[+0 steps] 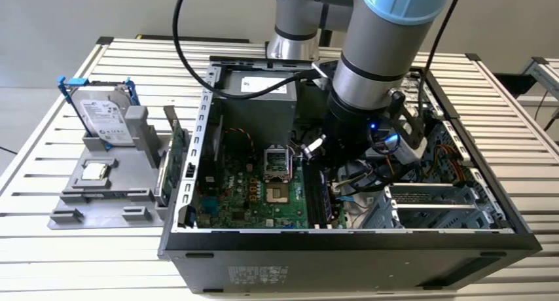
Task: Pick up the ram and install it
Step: 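Press down the ram until it locks into place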
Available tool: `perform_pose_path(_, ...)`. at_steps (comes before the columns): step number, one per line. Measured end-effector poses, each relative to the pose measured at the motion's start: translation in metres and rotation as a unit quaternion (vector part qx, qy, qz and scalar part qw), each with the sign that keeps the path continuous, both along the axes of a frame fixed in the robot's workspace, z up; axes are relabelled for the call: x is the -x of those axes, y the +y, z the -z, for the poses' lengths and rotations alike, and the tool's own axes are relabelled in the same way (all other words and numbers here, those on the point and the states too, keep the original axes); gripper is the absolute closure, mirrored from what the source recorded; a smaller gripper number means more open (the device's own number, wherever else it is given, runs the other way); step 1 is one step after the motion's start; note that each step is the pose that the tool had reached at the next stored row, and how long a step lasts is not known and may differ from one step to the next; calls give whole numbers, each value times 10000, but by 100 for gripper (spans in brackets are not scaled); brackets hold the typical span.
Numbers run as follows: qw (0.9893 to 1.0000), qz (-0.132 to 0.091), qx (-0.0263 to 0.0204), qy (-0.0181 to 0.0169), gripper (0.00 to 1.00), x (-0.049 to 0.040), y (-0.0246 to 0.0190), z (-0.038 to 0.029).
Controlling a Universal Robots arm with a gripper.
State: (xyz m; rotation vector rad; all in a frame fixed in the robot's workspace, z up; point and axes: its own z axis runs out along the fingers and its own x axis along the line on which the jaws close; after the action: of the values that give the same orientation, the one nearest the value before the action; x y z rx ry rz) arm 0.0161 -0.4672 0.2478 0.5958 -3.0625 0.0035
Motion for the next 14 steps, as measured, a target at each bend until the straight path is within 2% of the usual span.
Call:
perform_pose_path(7, 9992, -399, 1, 10, 100, 0, 5, 0)
perform_pose_path(14, 9969, -790, 0, 17, 100, 0, 6, 0)
